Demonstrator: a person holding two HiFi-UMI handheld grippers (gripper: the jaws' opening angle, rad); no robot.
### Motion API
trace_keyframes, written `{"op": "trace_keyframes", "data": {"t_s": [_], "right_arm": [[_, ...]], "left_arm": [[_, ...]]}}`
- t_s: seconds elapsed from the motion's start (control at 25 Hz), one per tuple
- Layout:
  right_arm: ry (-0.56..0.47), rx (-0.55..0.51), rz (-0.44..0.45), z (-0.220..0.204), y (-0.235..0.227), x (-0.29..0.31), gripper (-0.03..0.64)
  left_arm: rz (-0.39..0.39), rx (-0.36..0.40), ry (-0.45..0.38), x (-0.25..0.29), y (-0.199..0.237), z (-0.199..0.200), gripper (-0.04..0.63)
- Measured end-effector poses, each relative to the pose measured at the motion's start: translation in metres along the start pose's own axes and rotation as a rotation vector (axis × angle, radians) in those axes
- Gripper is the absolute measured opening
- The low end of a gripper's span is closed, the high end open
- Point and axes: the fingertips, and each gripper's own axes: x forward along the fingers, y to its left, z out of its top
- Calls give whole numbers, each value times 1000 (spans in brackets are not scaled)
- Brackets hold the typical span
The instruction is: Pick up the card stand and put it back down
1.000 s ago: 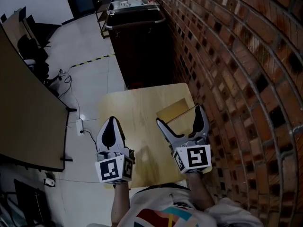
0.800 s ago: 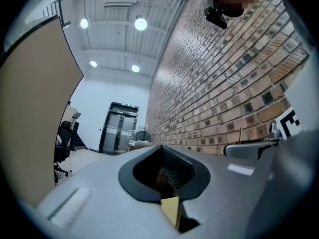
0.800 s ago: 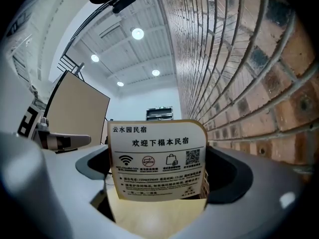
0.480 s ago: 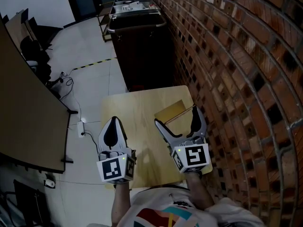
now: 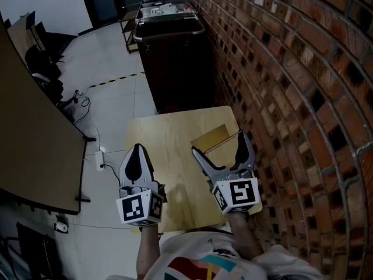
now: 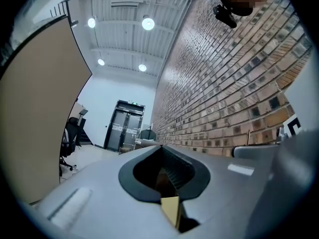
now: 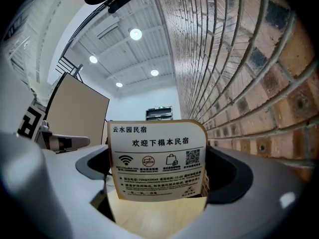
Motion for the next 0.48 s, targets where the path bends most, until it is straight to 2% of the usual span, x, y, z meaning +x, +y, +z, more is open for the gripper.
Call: {"op": "trace_keyframes", "data": {"t_s": [0.2,0.48], "right_arm": [[4,6,-6,-1,1,-3,568],[14,16,-7,-4,1,-6,568]], "left_arm": [[-21,0,16,-3,0,-4,5],[15,-23,19,-6,7,-5,5]]}}
